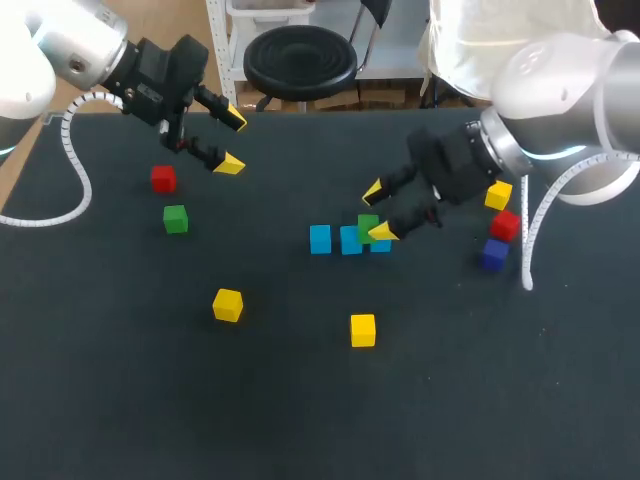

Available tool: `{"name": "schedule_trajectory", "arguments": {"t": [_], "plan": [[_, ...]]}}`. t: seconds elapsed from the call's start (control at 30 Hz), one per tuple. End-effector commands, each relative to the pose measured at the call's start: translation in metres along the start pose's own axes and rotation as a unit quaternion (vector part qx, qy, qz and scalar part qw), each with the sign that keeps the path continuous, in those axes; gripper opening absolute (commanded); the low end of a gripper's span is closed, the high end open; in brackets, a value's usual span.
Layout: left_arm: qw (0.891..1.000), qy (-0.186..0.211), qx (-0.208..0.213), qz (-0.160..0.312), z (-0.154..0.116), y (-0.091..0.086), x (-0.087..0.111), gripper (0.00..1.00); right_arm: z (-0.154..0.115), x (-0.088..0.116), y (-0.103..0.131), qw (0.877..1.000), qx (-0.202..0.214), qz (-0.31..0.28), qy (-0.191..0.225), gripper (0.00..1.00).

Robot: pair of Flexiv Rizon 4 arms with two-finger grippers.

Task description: Place the blue cubes, place green cubes on the blue cubes, place the yellow cubes on the green cubes, then place the red cubes on the yellow cubes, and place purple cube on the red cubes.

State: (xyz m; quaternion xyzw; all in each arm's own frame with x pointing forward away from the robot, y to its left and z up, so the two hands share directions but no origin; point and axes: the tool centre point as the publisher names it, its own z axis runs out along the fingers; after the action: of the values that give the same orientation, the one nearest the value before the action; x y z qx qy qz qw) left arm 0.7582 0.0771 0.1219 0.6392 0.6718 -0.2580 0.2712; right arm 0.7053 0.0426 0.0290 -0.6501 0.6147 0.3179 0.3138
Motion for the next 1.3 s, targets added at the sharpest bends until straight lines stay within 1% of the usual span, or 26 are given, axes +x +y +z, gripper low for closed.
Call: {"name": "schedule_trajectory", "arguments": {"t": [0.03,0.13,0.33,0.4,0.43,0.47,0.5,0.57,0.7,0.87,1.1,1.3], "plan": [[1.0,0.0,0.0,0.0,0.0,0.0,0.0,1.0,0.001,0.003,-0.003,1.0,-0.001,0.001,0.0,0.46],[1.0,0.0,0.0,0.0,0.0,0.0,0.0,1.0,0.002,0.004,-0.004,1.0,-0.002,0.004,0.001,0.45],[1.0,0.0,0.0,0.0,0.0,0.0,0.0,1.0,0.004,0.002,-0.005,1.0,-0.004,0.003,0.003,0.48],[1.0,0.0,0.0,0.0,0.0,0.0,0.0,1.0,0.003,0.001,-0.005,1.0,-0.003,0.002,0.004,0.51],[1.0,0.0,0.0,0.0,0.0,0.0,0.0,1.0,0.003,0.001,-0.004,1.0,-0.003,0.002,0.004,0.58],[1.0,0.0,0.0,0.0,0.0,0.0,0.0,1.0,0.002,0.0,-0.003,1.0,-0.002,0.002,0.004,0.68],[1.0,0.0,0.0,0.0,0.0,0.0,0.0,1.0,0.002,0.0,-0.002,1.0,-0.001,0.002,0.004,0.73],[1.0,0.0,0.0,0.0,0.0,0.0,0.0,1.0,0.001,0.0,-0.001,1.0,0.0,0.003,0.003,0.78],[1.0,0.0,0.0,0.0,0.0,0.0,0.0,1.0,-0.001,-0.001,0.001,1.0,0.004,0.003,0.001,1.0],[1.0,0.0,0.0,0.0,0.0,0.0,0.0,1.0,-0.013,-0.009,0.005,1.0,0.01,-0.004,0.001,1.0],[1.0,0.0,0.0,0.0,0.0,0.0,0.0,1.0,-0.038,-0.013,0.015,1.0,0.024,-0.01,-0.001,1.0],[1.0,0.0,0.0,0.0,0.0,0.0,0.0,1.0,-0.052,-0.016,0.025,0.999,0.031,-0.01,0.008,1.0]]}}
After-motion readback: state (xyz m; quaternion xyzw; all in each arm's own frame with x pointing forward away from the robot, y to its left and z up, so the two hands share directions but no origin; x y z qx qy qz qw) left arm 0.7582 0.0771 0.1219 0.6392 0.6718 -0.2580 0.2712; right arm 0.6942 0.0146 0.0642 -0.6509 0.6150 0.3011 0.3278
